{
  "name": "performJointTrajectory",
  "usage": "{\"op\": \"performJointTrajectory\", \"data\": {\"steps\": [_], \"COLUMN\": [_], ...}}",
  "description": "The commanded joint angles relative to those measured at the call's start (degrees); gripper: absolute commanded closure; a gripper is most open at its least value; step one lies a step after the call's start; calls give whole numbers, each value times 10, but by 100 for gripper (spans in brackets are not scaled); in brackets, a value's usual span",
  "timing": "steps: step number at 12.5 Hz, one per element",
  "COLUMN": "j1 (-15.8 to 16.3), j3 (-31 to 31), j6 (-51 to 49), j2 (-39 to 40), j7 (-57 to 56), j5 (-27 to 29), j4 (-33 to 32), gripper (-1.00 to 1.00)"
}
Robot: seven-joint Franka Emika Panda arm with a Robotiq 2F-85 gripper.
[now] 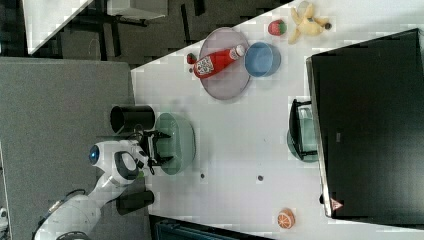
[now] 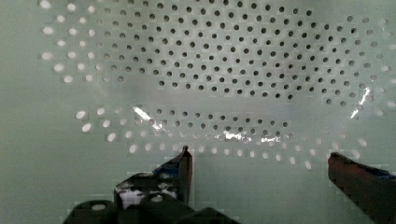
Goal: Drag strainer right to left.
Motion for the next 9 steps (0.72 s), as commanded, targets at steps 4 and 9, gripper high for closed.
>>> {"op": "performJointTrajectory", "data": {"steps": [4, 9], "j1": [8, -5], "j3": [-29, -134], "j6": [-107, -275], "j2": [-58, -245], "j7": [-33, -228], "j5": [-17, -22], "j4": [-8, -7], "gripper": [-100, -100]}}
